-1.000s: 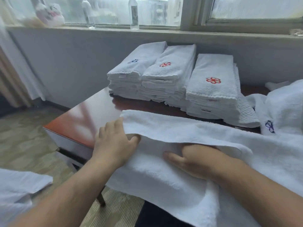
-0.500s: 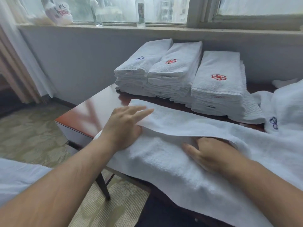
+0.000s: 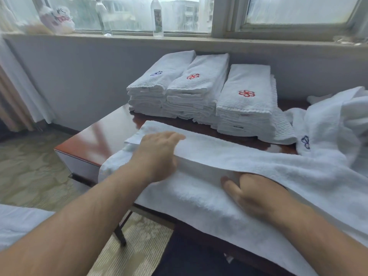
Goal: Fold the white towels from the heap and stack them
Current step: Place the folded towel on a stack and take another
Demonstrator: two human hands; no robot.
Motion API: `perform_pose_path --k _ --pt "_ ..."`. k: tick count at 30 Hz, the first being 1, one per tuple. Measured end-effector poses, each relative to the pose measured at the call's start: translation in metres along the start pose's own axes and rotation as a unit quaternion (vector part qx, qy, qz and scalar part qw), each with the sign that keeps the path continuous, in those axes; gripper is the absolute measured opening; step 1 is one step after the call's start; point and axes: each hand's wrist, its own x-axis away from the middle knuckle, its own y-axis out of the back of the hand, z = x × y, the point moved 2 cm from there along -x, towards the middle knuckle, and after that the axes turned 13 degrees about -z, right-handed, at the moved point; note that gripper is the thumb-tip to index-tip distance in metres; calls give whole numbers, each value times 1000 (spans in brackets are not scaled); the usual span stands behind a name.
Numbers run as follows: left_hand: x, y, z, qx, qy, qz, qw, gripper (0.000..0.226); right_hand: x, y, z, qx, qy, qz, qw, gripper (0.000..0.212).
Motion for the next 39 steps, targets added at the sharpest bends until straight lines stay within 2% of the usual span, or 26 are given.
perform_pose_path --k 3,6,9,11,15,17,18,20,22,23,24,26,28,31,32,34,37,38,39 --pt "9 -11 -61 42 -103 16 994 72 16 14 -16 42 -14 -48 998 46" --pt "10 -23 -111 48 -145 -15 988 70 48 35 -58 101 -110 -83 985 54" --pt "7 -34 -165 60 -196 -44 978 69 87 59 -106 167 -215 -126 954 64" --pt "6 -44 -207 65 -232 -42 970 68 111 71 -137 191 -284 -117 932 61" --pt "5 -60 -266 96 -273 -33 957 57 144 84 -192 168 -403 -78 896 29" --pt "6 -68 -270 118 -292 -22 949 51 151 90 -216 168 -443 -49 879 33" --pt "7 -70 -267 136 -290 -15 947 50 151 95 -225 161 -453 -51 875 42" --pt "9 -70 -262 162 -290 -20 943 48 147 105 -239 122 -435 -70 889 58" --pt "12 -68 -260 169 -300 -29 938 45 144 110 -249 97 -420 -101 897 58" --pt "13 -67 -261 173 -306 -35 936 44 143 110 -254 107 -425 -83 895 51" --pt "14 -67 -262 178 -312 -42 932 42 139 107 -263 131 -442 -64 885 44" --pt "15 -66 -262 186 -320 -51 928 41 127 109 -287 171 -520 -115 829 40" --pt "12 -66 -262 185 -313 -57 930 41 126 120 -316 227 -556 -68 797 42" --pt "5 -67 -266 189 -296 -55 935 42 98 125 -339 214 -631 -108 738 42" --pt "2 -69 -268 190 -293 -56 935 42 90 123 -339 185 -642 -127 733 42" --pt "-4 -72 -273 188 -283 -58 939 37 73 113 -344 32 -629 -230 742 42" --pt "-9 -77 -279 188 -270 -74 941 33 62 117 -334 -46 -614 -199 762 40" --pt "-9 -78 -280 185 -268 -73 943 35 71 124 -332 11 -613 -192 766 38" --pt "-9 -79 -279 183 -269 -72 943 36 79 127 -336 114 -577 -222 778 36"
